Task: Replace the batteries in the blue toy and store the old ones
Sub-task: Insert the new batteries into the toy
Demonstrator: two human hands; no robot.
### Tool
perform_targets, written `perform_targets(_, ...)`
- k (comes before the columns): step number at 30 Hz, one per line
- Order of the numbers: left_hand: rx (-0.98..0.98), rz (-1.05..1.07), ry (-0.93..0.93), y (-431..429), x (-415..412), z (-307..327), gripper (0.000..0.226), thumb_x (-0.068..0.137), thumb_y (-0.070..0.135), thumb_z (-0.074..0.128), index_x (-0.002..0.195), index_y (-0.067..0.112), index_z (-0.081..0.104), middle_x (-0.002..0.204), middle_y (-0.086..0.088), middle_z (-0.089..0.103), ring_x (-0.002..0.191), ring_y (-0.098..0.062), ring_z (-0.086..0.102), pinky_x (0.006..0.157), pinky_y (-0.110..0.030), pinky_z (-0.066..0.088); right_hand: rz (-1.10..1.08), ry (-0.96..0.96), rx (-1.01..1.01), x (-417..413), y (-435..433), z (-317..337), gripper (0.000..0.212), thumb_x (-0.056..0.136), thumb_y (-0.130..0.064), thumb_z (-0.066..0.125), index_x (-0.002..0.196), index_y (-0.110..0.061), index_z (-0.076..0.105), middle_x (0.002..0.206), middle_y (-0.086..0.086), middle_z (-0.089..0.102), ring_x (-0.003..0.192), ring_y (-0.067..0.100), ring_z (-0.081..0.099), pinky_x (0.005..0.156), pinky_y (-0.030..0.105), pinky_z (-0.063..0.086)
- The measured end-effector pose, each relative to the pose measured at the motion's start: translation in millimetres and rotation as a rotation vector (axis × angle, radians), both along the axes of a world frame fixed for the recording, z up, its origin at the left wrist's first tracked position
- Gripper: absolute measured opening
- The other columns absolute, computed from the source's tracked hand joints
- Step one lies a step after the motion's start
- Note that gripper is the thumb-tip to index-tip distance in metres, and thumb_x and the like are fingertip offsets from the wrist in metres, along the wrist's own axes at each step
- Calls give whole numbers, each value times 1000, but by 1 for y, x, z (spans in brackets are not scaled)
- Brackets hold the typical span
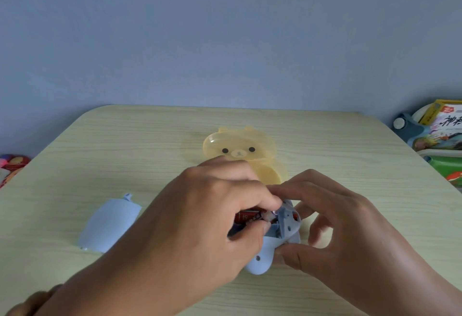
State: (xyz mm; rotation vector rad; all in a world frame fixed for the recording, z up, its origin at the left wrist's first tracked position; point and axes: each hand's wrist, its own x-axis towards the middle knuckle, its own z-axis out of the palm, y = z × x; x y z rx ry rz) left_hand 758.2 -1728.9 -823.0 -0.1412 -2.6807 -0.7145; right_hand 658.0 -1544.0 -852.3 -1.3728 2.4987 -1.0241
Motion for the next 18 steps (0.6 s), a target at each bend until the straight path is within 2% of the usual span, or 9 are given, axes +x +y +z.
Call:
perform_targets(5,-22,2,-43,3,0,-5,16,79,31,65,89,37,77,84,23,62,85,-2,60,71,-19,49,6,-21,-1,0,1,2,67,58,-21,93,116,-42,67,111,-16,60,93,3,64,54,25,53)
perform_targets(8,-19,52,-46,6,0,-10,13,79,32,64,80,34,76,83,22,60,84,-3,60,73,-16,47,0,-26,3,1,1,4,66,59,-25,92,118,-41,67,111,-17,60,93,1,64,54,22,53)
perform_targets(12,10,80,-31,5,0,-13,12,79,36,60,78,34,72,84,21,60,85,-1,59,73,-9,41,-13,-25,19,3,0,7,65,59,-33,91,119,-39,68,110,-17,61,91,2,64,54,21,53)
perform_targets(15,31,42,-26,-1,3,-13,21,78,50,62,95,40,69,97,23,58,95,-1,60,74,-12,45,-23,-42,28,4,0,9,64,60,-32,91,118,-42,67,109,-17,61,91,2,64,53,21,53)
perform_targets(18,46,68,-42,-11,8,-14,55,67,65,66,119,48,58,119,27,50,113,3,54,80,-11,47,-53,-45,39,4,0,9,65,60,-29,93,118,-42,66,111,-20,60,92,2,65,55,22,54)
